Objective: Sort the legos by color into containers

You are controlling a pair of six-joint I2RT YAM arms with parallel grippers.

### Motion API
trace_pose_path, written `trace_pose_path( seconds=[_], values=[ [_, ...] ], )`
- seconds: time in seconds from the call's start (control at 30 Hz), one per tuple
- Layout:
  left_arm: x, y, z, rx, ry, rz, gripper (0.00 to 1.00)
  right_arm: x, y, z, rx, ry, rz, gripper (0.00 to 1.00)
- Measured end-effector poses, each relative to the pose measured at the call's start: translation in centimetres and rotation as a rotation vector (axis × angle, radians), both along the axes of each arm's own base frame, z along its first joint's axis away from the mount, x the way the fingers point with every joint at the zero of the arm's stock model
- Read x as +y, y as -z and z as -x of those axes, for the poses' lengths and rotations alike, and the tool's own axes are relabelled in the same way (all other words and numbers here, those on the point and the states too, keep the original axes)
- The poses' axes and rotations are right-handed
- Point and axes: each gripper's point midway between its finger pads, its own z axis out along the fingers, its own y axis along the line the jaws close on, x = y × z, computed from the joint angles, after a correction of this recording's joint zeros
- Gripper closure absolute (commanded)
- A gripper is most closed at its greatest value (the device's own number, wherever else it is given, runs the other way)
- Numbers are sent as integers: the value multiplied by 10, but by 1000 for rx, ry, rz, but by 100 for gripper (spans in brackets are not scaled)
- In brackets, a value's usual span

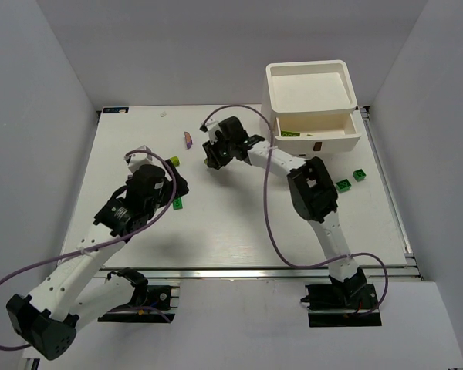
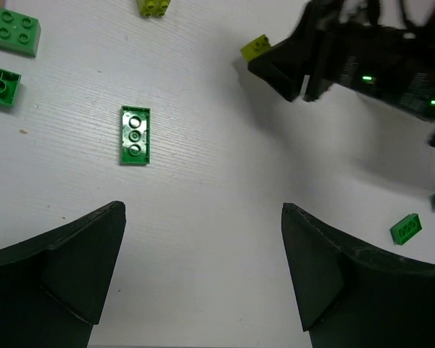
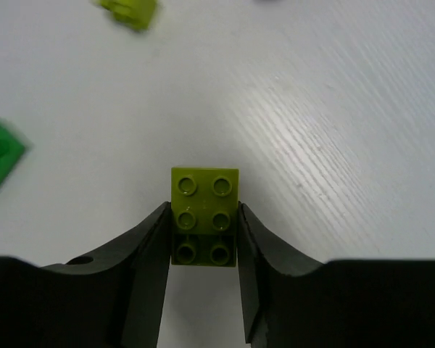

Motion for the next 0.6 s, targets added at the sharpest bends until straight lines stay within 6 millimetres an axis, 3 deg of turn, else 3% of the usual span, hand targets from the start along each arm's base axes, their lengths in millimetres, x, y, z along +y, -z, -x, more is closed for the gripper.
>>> trace_pose_path(
  seconds=[0.07, 0.13, 0.3, 0.37, 0.47, 0.53, 0.6],
  values=[
    [-5, 6, -7, 12, 2, -7, 2, -4, -35, 18, -2, -123, -61, 100],
    [-9, 15, -14, 33, 6, -20, 2, -17, -91, 34, -49, -238, -148, 100],
    [-18, 33, -32, 64, 20, -40, 2, -87, -258, 67, -365, -373, -313, 100],
    [-20, 37, -39, 66, 22, -36, 2, -116, -309, 81, -503, -378, -328, 100],
    [-24, 45, -52, 78, 27, -21, 2, -147, -355, 99, -667, -375, -304, 100],
    [-28, 55, -59, 103, 37, -15, 2, -162, -361, 100, -710, -363, -269, 100],
    [-31, 65, -67, 132, 48, -15, 2, -181, -353, 90, -727, -333, -210, 100]
  ],
)
